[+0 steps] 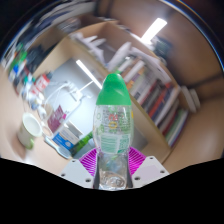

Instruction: Pour water

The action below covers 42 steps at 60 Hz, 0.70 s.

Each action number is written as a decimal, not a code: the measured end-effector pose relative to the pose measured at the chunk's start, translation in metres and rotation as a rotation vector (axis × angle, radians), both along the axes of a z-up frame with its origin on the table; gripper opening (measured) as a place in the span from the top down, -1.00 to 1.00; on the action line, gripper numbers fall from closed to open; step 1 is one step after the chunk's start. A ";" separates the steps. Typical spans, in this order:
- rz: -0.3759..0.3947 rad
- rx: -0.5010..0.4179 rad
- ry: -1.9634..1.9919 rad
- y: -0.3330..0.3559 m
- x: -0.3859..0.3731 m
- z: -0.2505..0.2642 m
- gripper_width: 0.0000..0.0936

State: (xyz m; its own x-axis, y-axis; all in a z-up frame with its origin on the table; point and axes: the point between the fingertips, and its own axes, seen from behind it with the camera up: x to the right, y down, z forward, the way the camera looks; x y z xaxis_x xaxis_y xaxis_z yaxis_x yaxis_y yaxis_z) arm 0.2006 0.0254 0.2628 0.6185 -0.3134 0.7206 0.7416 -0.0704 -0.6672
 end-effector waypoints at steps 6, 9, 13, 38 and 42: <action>-0.055 -0.085 -0.427 0.049 -0.011 0.012 0.19; -0.062 -0.139 -0.640 0.071 -0.018 0.005 0.19; -0.077 -0.187 -0.887 0.094 -0.033 -0.008 0.19; -0.059 -0.220 -1.610 0.143 -0.101 -0.032 0.19; -0.060 -0.237 -1.600 0.143 -0.099 -0.033 0.19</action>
